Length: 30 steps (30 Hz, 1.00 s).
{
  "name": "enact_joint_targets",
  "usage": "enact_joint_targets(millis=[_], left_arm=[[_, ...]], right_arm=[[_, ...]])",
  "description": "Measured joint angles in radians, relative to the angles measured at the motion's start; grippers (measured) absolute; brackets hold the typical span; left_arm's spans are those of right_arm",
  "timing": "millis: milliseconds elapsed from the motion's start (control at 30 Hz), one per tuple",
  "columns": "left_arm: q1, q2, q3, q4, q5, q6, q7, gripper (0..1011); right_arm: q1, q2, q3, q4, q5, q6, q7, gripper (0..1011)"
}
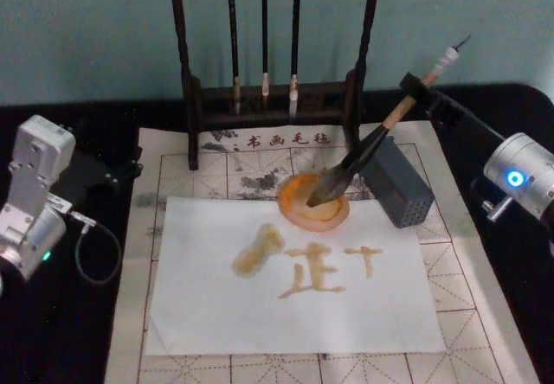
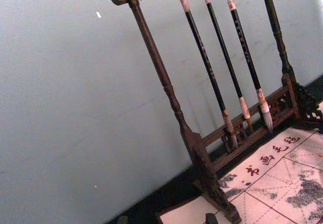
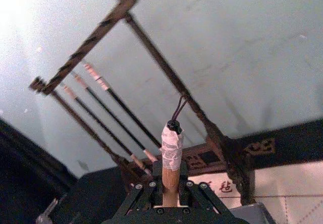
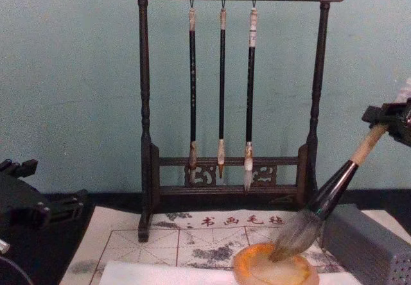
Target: Pick up the brush from the inkstone, write on the paper, then place the brush back to its original position.
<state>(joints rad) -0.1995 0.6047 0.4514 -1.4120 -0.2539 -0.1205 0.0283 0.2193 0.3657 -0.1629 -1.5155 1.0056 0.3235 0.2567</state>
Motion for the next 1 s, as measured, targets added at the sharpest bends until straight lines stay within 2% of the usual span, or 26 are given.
enact_joint_targets(millis=[133,300,667,1000], left_arm=[[0.000,0.000,0.000,0.000,0.000,0.000,0.000,1001],[0.000,0.000,0.000,0.000,0.000,0.000,0.000,1001],[0.000,0.000,0.000,0.000,0.000,0.000,0.000,1001],[0.000,0.000,0.000,0.000,0.000,0.000,0.000,1001]], right_arm=[[0.015,-0.030,0.017,0.026,0.059,0.029,-0.054,181],[0.030,-0.052,0.023,0.050,0.107,0.053,-0.107,181],[0.058,-0.079,0.030,0.100,0.177,0.079,-0.198,181],[0.066,-0.094,0.035,0.131,0.228,0.077,-0.247,181]])
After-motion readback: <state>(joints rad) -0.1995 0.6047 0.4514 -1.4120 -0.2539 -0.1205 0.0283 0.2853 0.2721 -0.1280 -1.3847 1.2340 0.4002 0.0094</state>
